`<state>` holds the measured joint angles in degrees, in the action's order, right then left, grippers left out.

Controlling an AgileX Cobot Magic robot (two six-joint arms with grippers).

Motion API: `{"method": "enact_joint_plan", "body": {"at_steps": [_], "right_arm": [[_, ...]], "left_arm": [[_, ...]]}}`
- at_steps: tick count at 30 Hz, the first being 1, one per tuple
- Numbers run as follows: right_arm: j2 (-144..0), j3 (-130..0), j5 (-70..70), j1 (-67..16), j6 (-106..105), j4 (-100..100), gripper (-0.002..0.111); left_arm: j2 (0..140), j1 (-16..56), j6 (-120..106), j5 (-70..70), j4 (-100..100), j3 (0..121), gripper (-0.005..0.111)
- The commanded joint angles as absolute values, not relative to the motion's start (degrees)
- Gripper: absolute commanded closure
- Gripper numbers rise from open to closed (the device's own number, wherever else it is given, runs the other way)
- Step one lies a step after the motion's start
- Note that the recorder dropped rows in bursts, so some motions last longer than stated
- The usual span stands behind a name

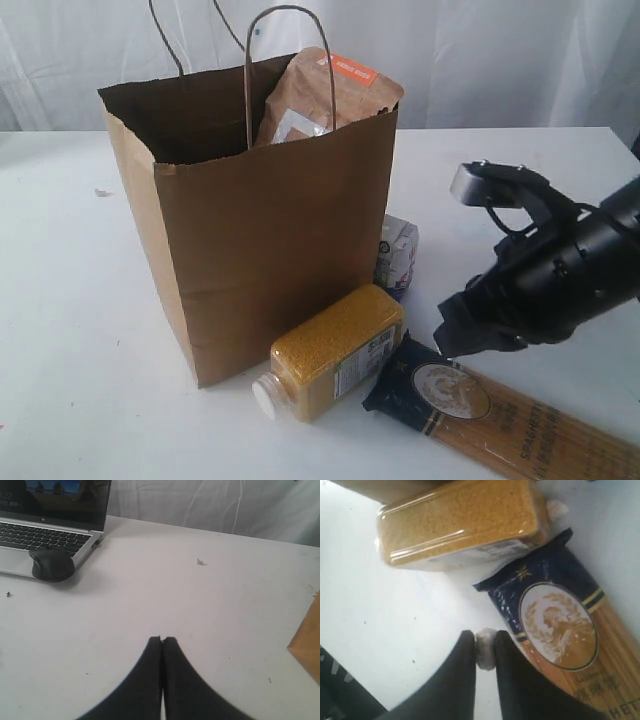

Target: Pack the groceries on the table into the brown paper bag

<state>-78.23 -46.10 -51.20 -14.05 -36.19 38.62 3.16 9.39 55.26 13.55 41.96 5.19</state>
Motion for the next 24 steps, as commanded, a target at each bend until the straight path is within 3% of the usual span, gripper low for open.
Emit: {"method": "enact_joint_plan", "body": {"at_steps": [1, 5, 11, 18, 24], "right_arm": [[-70.2, -43.5, -51.2, -14.2, -37.7, 40.7, 0.108], [-62.5, -45.4, -47.3, -14.2, -37.7, 47.8, 0.108], [-56.1, -52.4, -25.1, -14.2, -38.8, 65.8, 0.108], [-71.8, -70.3, -46.9, -14.2, -38.7, 66.8, 0.108], [-83.9, -77.7, -45.0, -14.2, -38.8, 67.5, 0.108]], "left_arm": [[2.7, 9.3, 55.3, 13.4, 42.7, 5.1, 0.107], [2.7, 9.3, 55.3, 13.4, 42.7, 5.1, 0.107], [2.7, 9.3, 55.3, 13.4, 42.7, 5.1, 0.107], [2.7, 9.3, 55.3, 13.4, 42.7, 5.1, 0.107], [2.7, 9.3, 55.3, 13.4, 42.7, 5.1, 0.107]]}}
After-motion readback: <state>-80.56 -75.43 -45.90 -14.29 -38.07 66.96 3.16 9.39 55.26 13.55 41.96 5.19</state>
